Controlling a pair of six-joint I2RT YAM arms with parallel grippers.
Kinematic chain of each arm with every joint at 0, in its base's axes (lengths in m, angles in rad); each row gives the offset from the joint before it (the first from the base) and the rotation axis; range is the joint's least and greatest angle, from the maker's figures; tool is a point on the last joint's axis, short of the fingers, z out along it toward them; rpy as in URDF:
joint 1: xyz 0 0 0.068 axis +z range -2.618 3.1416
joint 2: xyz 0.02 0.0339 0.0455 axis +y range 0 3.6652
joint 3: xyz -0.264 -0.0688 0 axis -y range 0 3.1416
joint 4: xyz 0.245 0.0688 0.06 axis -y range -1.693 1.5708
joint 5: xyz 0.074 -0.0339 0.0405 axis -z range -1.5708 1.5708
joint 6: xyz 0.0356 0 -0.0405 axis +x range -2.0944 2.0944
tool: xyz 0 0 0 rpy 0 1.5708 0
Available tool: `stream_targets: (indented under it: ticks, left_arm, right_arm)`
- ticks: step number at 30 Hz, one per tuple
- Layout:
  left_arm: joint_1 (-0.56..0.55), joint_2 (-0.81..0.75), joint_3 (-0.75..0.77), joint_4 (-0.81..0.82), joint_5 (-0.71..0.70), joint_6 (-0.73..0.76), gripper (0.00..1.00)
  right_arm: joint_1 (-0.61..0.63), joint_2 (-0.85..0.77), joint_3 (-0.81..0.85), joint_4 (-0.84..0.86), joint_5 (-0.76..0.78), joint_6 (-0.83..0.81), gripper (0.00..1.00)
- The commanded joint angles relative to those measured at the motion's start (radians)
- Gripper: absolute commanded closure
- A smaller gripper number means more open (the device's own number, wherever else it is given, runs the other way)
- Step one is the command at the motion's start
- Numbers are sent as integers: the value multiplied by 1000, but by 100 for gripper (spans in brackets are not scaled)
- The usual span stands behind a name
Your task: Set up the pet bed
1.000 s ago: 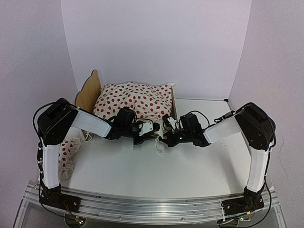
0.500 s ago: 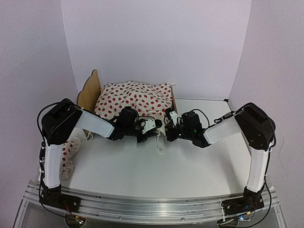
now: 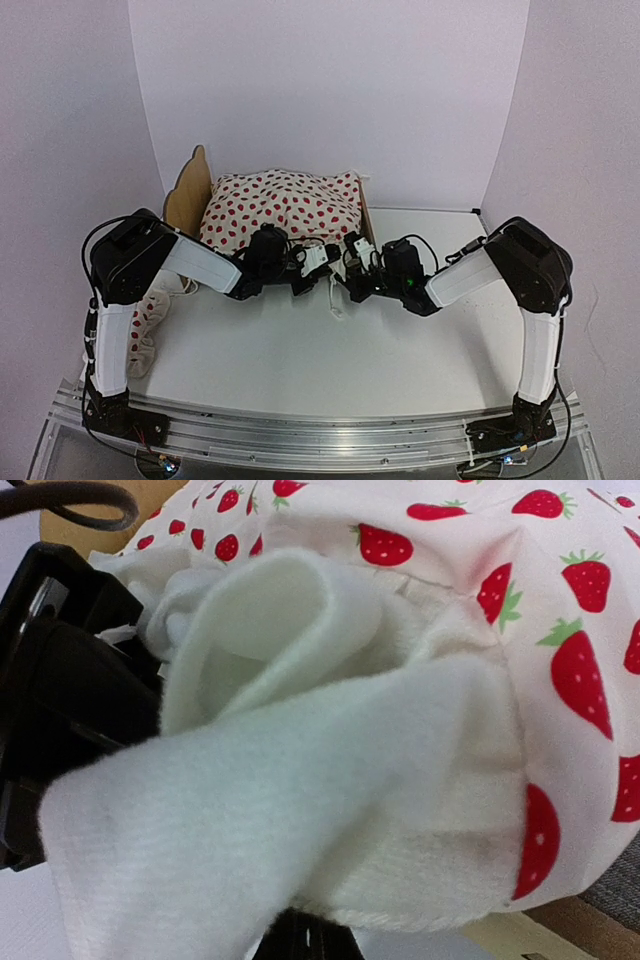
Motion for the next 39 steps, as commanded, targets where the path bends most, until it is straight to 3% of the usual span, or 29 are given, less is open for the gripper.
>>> stream_targets:
  ticks: [1,12,16,20,23,26,29,35,39]
  left_arm:
    - [19,-57,-38,37,-12,9,86]
    - [25,-8,29,-33,36,51,83]
    - [25,9,59,-31,34,58,87]
    - [25,5,59,-30,45,61,100]
    - [25,-13,35,-26,39,47,100]
    - [25,-36,14,-23,1,9,100]
    - [25,-62,2,-34,-15,-27,100]
    - [25,-93,-23,-53,6,-62,100]
    - [25,-103,-39,-49,9,-57,100]
  right_arm:
    - [-1,28,36,55,-86,-34,100]
    - [-3,48,70,59,-126,-35,100]
    - [-4,45,66,59,-131,-35,100]
    - [-4,38,61,58,-128,-34,100]
    - [-3,20,42,46,-104,-34,99]
    - [-3,-34,8,-22,-32,-30,77]
    - [13,-103,-37,-151,50,-33,64]
    - [131,-129,-144,-199,196,-74,46]
    - [149,-56,-95,-202,257,-55,39]
